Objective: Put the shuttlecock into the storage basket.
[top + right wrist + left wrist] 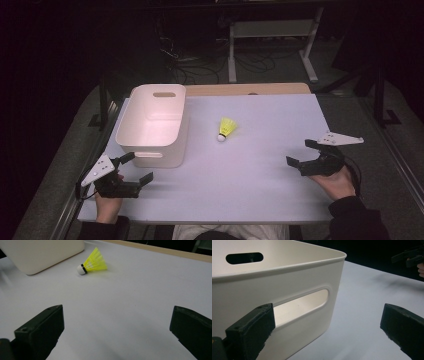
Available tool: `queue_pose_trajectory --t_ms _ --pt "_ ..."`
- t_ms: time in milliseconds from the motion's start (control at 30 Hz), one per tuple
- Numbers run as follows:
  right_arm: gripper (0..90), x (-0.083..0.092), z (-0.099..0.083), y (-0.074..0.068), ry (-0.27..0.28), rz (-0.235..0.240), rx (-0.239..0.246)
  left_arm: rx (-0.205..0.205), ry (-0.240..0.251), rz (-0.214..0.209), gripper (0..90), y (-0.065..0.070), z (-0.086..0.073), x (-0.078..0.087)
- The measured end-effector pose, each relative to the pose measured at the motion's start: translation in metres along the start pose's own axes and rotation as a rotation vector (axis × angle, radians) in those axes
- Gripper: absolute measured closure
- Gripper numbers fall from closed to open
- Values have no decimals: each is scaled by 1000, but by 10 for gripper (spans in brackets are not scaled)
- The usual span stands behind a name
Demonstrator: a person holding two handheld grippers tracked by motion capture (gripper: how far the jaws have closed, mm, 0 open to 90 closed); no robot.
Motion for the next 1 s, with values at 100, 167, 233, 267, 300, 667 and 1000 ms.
queue_pose_trajectory --t_ms 100,167,233,267,300,667,1000 --pt "0 1 0 -1 0 1 3 0 1 -3 0 0 0 0" --pt "0 1 -1 -2 1 2 7 0 0 -4 0 0 0 0" --pt "0 1 -1 -2 2 4 8 0 1 -4 0 0 0 0" --pt "0 1 -1 -2 2 7 9 0 1 -4 0 0 0 0" --pt "0 1 -1 -2 2 6 10 0 1 -4 0 0 0 0" --pt "0 1 -1 -2 -6 6 16 0 1 -3 0 0 0 0" --pt "0 3 2 0 -36 9 33 1 -3 3 0 1 -1 1"
Point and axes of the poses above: each handheld gripper's, and its own axes: x roughly backward along the jaws, z roughly out of its top, y roughly to its right, the point moved 1 cm from there along -x, roughly forward along the jaws, and after that the axes turned 12 degrees about -y, right-handed, at the moved point
